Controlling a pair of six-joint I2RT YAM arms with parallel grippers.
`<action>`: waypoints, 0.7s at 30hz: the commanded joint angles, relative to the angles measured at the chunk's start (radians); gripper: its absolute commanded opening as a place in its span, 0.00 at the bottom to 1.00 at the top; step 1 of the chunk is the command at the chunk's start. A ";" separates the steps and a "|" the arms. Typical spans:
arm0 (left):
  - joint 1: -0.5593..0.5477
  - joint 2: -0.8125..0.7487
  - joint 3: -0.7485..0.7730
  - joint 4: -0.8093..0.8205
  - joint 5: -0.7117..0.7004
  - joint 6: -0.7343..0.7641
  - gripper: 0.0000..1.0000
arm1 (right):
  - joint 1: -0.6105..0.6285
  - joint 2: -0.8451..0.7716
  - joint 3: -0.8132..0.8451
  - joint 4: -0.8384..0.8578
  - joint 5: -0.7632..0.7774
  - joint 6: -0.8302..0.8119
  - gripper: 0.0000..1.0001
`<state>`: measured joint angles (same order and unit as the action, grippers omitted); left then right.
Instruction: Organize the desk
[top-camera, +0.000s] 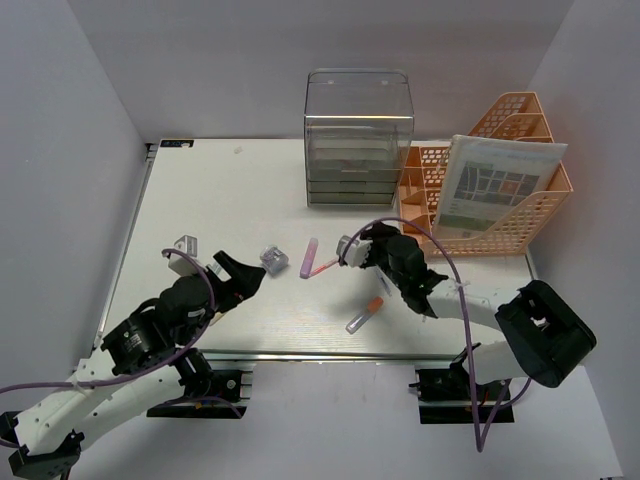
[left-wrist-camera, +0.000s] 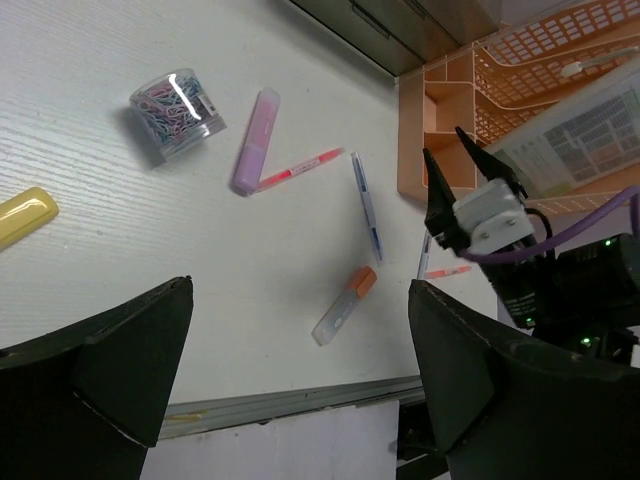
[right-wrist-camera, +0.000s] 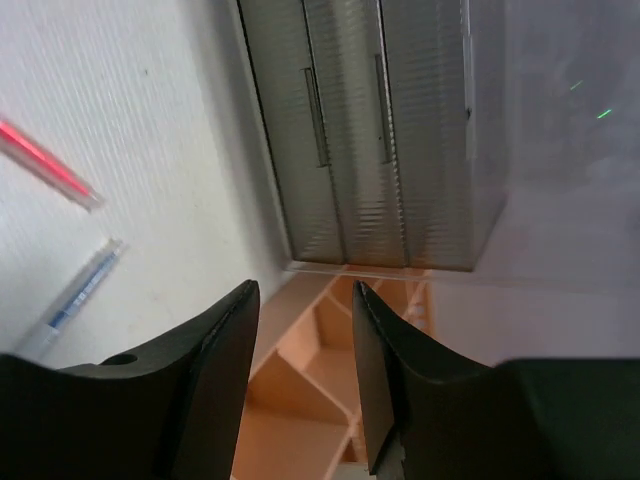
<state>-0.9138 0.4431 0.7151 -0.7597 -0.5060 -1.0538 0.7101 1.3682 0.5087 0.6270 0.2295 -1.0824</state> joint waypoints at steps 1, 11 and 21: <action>-0.007 0.005 -0.009 0.022 0.009 0.020 0.98 | 0.019 -0.005 -0.065 0.313 0.051 -0.321 0.48; -0.007 -0.050 -0.043 0.013 -0.003 0.037 0.98 | 0.017 0.399 -0.067 1.007 0.045 -0.743 0.42; -0.007 -0.124 -0.065 -0.018 -0.025 0.046 0.98 | 0.020 0.469 0.148 1.025 0.113 -0.652 0.42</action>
<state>-0.9138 0.3351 0.6647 -0.7589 -0.5121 -1.0229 0.7288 1.8153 0.6121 1.2552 0.3153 -1.7561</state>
